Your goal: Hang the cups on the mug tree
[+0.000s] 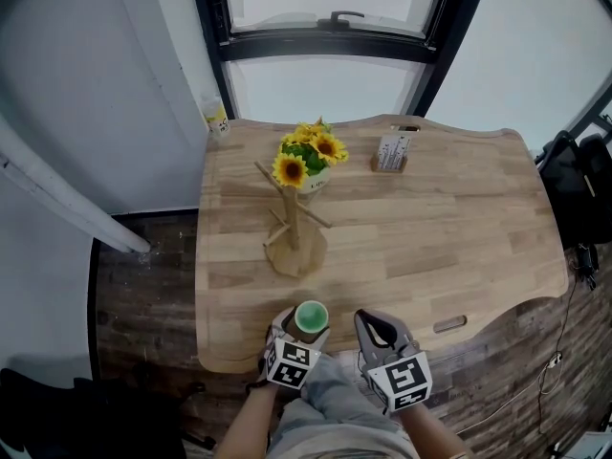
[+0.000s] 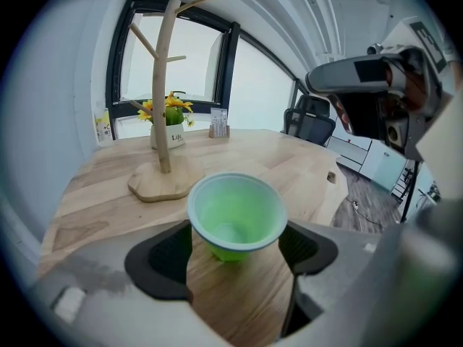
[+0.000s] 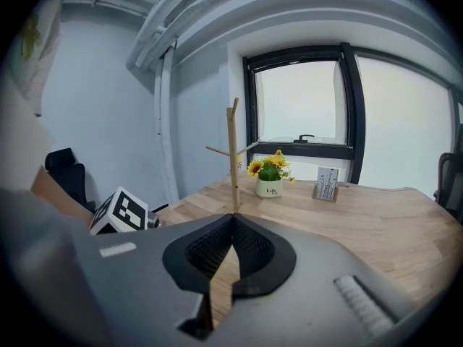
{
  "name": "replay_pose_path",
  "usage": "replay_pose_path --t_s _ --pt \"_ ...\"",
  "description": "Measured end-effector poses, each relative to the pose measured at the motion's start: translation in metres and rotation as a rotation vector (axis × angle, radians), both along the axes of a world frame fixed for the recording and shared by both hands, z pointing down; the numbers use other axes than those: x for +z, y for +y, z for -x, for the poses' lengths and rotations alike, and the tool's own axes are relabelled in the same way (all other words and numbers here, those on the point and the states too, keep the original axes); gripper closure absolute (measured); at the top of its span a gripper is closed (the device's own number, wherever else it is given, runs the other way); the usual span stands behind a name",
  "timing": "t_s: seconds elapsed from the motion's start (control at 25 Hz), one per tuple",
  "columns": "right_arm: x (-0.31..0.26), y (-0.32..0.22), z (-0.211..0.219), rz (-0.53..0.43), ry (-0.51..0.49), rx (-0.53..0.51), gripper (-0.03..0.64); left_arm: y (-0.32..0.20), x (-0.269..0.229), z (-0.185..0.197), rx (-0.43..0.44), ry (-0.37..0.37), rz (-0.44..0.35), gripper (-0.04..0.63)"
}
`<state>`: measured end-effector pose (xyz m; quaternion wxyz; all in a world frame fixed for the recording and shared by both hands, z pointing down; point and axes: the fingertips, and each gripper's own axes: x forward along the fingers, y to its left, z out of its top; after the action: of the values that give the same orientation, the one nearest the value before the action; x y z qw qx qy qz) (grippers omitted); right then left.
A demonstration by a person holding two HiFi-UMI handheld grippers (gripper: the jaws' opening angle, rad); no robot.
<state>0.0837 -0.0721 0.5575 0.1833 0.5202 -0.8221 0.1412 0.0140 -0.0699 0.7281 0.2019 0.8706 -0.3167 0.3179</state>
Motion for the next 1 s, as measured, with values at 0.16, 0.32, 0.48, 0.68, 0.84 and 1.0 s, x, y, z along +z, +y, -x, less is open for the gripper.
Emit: replay_pose_path --t_s 0.16,0.32,0.48,0.68,0.84,1.0 --pt "0.0 -0.002 -0.003 -0.002 0.003 -0.004 0.618 -0.001 0.003 -0.001 0.003 -0.025 0.005 0.221" --pt "-0.003 -0.006 -0.007 -0.01 0.006 0.0 0.617 -0.004 0.004 0.0 0.009 -0.056 -0.01 0.282" --pt "-0.007 -0.009 -0.013 -0.022 0.006 0.013 0.617 -0.005 0.0 -0.001 0.006 -0.054 -0.021 0.291" --pt "-0.011 -0.011 -0.019 -0.036 0.007 0.032 0.617 -0.009 -0.007 0.002 -0.005 -0.053 -0.036 0.293" --pt "-0.015 -0.011 -0.025 -0.046 0.004 0.051 0.618 -0.012 -0.014 0.01 -0.027 -0.049 -0.049 0.294" --pt "-0.019 -0.009 -0.027 -0.054 0.001 0.064 0.618 -0.014 -0.021 0.022 -0.053 -0.044 -0.054 0.296"
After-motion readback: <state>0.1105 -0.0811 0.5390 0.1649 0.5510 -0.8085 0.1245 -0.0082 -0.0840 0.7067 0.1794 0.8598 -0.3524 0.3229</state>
